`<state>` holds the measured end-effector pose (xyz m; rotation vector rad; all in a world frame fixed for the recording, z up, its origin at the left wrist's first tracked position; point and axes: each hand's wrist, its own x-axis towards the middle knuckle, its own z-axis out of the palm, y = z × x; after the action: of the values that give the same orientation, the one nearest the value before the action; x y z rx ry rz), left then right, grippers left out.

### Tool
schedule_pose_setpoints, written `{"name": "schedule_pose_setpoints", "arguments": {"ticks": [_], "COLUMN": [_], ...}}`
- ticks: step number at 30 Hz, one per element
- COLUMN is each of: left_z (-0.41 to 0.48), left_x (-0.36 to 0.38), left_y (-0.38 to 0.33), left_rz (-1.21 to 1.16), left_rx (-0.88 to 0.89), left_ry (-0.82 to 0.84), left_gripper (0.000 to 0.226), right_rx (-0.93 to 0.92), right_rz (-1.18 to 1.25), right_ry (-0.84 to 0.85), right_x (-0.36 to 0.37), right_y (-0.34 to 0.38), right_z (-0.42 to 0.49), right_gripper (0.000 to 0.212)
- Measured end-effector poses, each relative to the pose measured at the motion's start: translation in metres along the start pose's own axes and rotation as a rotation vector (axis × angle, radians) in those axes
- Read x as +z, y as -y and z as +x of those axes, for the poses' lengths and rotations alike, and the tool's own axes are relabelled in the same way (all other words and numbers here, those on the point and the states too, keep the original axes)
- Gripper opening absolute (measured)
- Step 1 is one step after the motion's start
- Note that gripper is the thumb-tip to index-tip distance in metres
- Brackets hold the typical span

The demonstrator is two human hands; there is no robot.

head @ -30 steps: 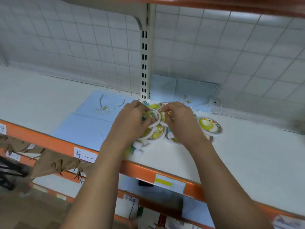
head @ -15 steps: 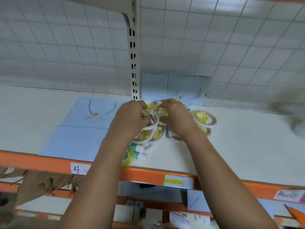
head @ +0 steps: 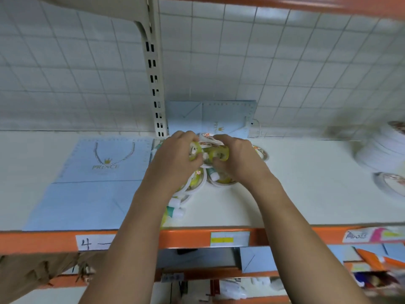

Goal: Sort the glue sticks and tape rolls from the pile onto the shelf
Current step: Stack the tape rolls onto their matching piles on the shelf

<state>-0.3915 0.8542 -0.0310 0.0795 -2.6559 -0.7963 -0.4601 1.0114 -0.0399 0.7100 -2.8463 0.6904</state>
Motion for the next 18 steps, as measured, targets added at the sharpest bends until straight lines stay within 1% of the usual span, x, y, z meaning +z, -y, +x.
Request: {"name": "schedule_pose_setpoints", "arguments": {"ticks": [3,4,7,12,16,18], "left_z": [0.000,0.000,0.002,0.004,-0.001,-0.006], "left_x": [0.011,0.015,0.032,0.075,0.119,0.143], "left_y": [-0.014,-0.020,-0.041,-0.096,-0.154,-0.189], "left_rz": [-0.023,-0.024,-0.007,-0.036,-0.053,-0.051], "left_rx": [0.049,0.069,0.140,0.232,0.334,0.362], "left_ry": [0.005,0.012,0.048,0.167,0.284,0.317], "left_gripper": [0.029,0.028,0.026,0.034,0.035,0.041], "right_rx": [-0.009,0.004,0.088,0.249,0.348,0.373], "right_rz": [-0.029,-0.015,0.049,0.092,0.069,0.036], "right_ry": [0.039,0.047,0.003,-0.069,-0.091,-0.077], "right_x": [-0.010,-0.013,-0.026,-0.051,-0.084,-0.105], "right_y": [-0.013,-0.019,-0.039,-0.091,-0.140,-0.167], "right_z": [-0.019,-0.025,-0.046,-0.087,-0.130,-0.154], "right_gripper": [0.026,0.024,0.036,0.033,0.038,0.042]}}
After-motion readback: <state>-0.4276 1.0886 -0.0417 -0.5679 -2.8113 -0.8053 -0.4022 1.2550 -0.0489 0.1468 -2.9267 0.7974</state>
